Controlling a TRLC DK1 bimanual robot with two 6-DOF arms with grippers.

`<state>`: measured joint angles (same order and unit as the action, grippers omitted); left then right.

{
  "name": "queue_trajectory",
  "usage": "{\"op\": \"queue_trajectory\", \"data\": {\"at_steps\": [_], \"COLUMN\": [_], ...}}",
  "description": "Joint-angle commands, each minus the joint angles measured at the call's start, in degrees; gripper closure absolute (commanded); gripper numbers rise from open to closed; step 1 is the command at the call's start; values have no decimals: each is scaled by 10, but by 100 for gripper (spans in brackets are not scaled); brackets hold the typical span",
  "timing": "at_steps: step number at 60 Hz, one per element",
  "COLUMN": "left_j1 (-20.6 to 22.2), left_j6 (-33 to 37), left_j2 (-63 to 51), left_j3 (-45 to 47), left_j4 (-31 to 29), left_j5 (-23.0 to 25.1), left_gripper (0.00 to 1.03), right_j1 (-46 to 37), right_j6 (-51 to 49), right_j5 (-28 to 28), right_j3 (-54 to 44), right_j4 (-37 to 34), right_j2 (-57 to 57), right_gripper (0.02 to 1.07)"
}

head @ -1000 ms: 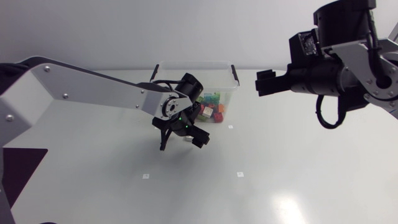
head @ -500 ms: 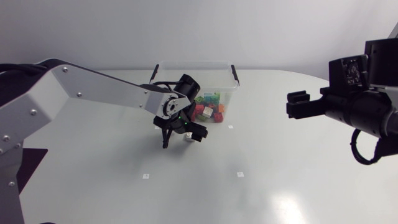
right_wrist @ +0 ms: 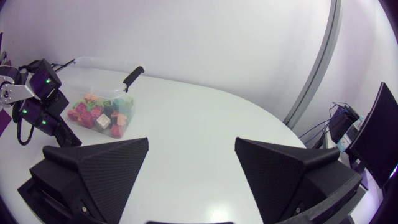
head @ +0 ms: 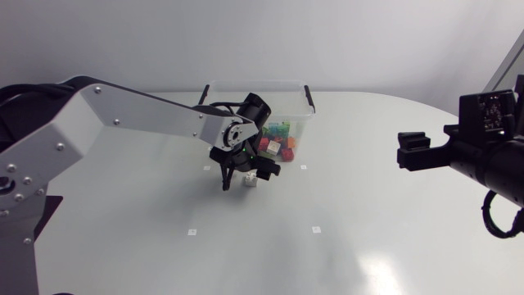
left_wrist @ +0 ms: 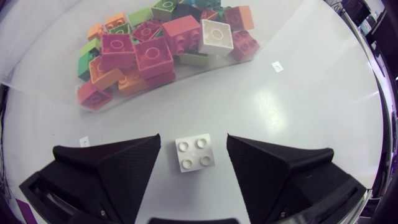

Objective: Place the duplo bricks in the container

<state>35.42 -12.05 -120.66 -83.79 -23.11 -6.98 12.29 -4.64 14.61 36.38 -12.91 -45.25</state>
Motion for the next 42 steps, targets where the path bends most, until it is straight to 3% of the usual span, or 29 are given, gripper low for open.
{"op": "queue_trajectory", "data": {"at_steps": [1, 7, 17, 30, 42], "left_j1": [0, -13, -16, -11, -11], "left_j6": [-31, -39, -42, -45, -45], "left_j2": [-24, -29, -32, -45, -50], "left_j3": [-22, -33, -38, -56, -61], "left_j4": [-21, -49, -60, -75, -80], "left_j5": [-2, 28, 34, 40, 42], "left_gripper": [39, 38, 39, 53, 58], "right_j1": [-7, -8, -8, -8, -8], "right_j6": [-11, -12, -12, -12, -12], "right_j5": [-3, -4, -5, -5, -5], "right_j3": [-14, -17, -19, -12, -15], "right_j4": [-1, -5, -5, -12, -15], "right_j2": [14, 22, 23, 24, 25], "right_gripper": [7, 7, 7, 7, 7]}}
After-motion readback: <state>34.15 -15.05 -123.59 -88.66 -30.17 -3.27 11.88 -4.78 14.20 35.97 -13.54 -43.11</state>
